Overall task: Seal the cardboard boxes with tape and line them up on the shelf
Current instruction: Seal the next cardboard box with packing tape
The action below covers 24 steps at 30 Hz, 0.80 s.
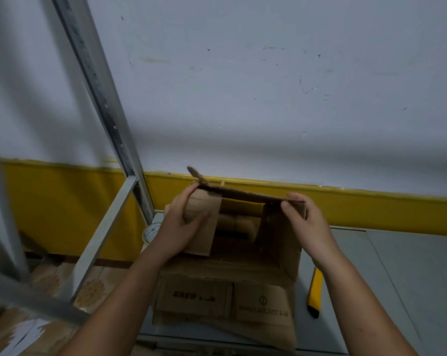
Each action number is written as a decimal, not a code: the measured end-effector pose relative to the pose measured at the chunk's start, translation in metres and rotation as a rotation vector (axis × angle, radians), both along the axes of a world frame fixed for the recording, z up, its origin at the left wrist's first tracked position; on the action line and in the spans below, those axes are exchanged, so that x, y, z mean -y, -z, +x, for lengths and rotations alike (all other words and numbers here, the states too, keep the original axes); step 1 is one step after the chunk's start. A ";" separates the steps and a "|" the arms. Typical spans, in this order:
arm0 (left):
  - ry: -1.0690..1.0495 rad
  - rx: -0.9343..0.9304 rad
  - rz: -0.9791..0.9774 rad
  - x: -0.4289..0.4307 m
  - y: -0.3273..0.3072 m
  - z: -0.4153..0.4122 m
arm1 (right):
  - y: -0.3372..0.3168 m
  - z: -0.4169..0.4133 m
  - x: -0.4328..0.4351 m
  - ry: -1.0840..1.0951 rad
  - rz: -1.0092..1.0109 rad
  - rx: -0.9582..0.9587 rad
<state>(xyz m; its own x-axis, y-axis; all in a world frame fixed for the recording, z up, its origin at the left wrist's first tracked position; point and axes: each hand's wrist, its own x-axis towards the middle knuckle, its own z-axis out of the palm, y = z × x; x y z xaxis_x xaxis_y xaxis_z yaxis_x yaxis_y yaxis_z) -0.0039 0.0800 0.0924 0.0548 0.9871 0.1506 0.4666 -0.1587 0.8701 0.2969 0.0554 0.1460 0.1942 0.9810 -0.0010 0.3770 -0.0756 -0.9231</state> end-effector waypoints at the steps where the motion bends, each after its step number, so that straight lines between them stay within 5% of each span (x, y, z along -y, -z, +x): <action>1: 0.003 0.004 0.008 -0.003 0.003 -0.003 | 0.003 0.000 0.003 0.002 -0.001 0.037; 14: 0.006 -0.039 0.019 -0.007 0.018 -0.012 | 0.027 0.023 0.044 -0.430 -0.218 0.036; 24: 0.006 -0.050 0.033 -0.010 0.021 -0.006 | 0.022 0.016 0.056 -0.363 -0.106 0.100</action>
<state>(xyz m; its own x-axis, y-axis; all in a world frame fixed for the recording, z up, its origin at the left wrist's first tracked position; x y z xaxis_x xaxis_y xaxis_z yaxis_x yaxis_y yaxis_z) -0.0096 0.0901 0.0712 0.0693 0.9813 0.1797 0.5086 -0.1898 0.8398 0.3125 -0.0004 0.1241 -0.1608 0.9814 -0.1049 0.4849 -0.0140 -0.8744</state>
